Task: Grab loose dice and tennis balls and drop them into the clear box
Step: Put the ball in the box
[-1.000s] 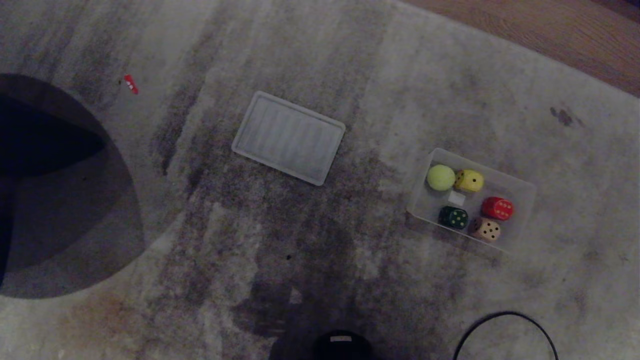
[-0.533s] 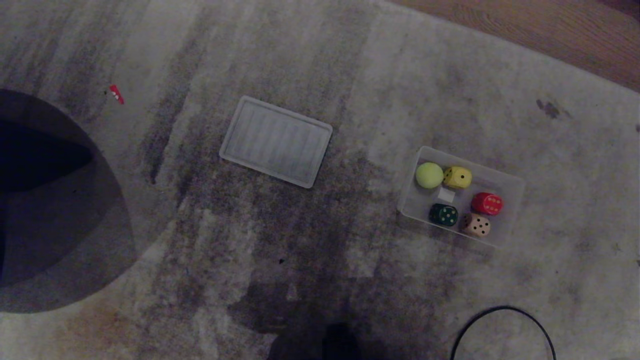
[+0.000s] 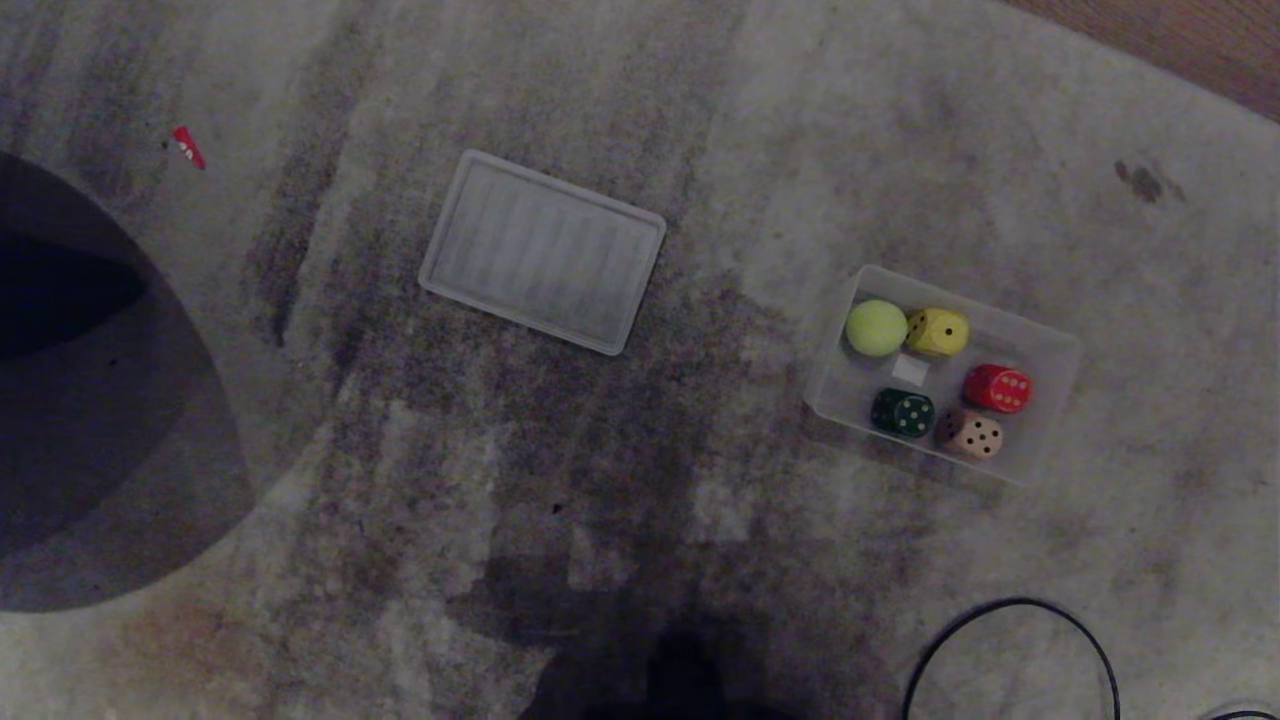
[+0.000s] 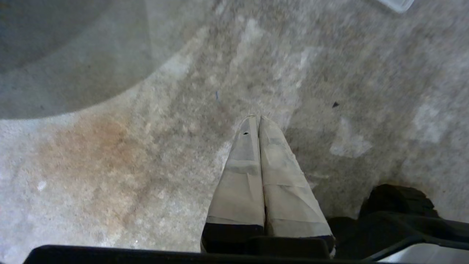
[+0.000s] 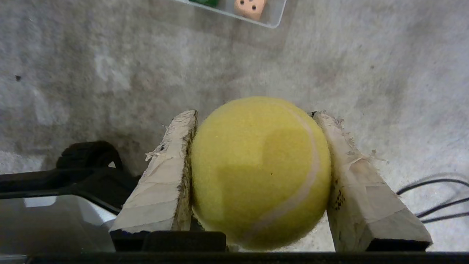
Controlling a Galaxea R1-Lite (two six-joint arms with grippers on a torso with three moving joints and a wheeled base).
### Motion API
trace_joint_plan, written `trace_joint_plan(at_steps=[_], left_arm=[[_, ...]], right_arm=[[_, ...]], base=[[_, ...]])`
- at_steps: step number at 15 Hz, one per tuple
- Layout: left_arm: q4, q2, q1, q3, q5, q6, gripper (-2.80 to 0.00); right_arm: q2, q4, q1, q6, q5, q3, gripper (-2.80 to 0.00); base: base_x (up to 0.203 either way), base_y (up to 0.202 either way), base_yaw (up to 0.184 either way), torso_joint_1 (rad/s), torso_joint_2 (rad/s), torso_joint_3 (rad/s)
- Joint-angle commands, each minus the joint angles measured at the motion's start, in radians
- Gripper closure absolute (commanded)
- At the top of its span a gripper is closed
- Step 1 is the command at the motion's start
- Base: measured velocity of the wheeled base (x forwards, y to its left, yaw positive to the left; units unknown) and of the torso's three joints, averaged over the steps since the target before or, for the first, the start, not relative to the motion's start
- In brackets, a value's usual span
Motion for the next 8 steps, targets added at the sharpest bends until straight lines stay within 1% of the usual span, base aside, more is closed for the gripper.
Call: trace_joint_plan(at_steps=[1,8], left_arm=[[0.000,0.002,0.001,0.002,0.002,-0.002,0.00],[0.000,0.002,0.000,0.002,0.002,-0.002,0.00]], right_arm=[[0.000,0.001,0.001,0.001,0.000,0.000,0.00],[0.000,0.000,0.001,0.001,0.000,0.000,0.00]], base=[[0.000,0.000,0.000,0.004,0.00,-0.206],[0.000,0.000,0.000,0.003,0.00,-0.196]])
